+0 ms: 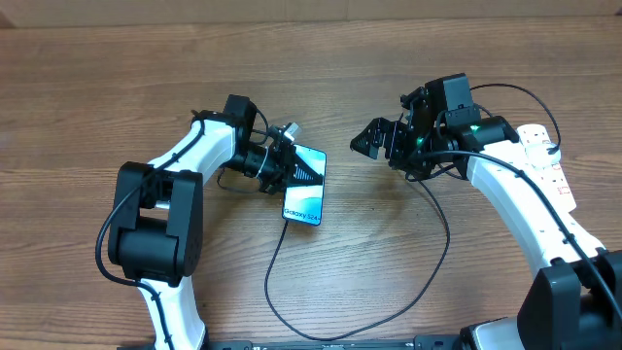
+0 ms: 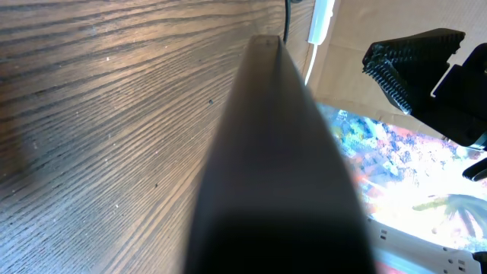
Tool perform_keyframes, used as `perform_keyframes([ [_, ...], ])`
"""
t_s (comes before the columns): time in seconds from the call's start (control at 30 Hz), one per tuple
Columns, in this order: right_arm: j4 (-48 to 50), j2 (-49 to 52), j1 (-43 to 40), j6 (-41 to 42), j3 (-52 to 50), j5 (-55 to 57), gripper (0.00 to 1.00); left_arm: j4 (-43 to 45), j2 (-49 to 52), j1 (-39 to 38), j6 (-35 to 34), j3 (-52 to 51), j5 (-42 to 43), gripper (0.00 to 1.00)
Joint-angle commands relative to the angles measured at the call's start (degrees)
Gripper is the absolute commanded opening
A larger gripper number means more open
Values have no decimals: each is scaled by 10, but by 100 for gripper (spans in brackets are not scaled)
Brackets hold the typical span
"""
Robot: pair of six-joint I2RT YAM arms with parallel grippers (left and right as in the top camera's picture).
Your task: Plug charger to phone and switch on socket
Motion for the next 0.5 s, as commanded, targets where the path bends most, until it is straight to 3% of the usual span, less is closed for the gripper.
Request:
perform_keyframes([
  [0.0,3,-10,-1,-6,-2,6,100,0,-17,2,11,5,14,4],
  [0.17,3,-10,-1,-6,-2,6,100,58,-17,2,-39,5,16,4],
  [0.37,3,-10,-1,-6,-2,6,100,231,-17,1,-260,5,-64,4],
  [0.47,3,-10,-1,-6,-2,6,100,256,-17,-3,-311,5,-105,4],
])
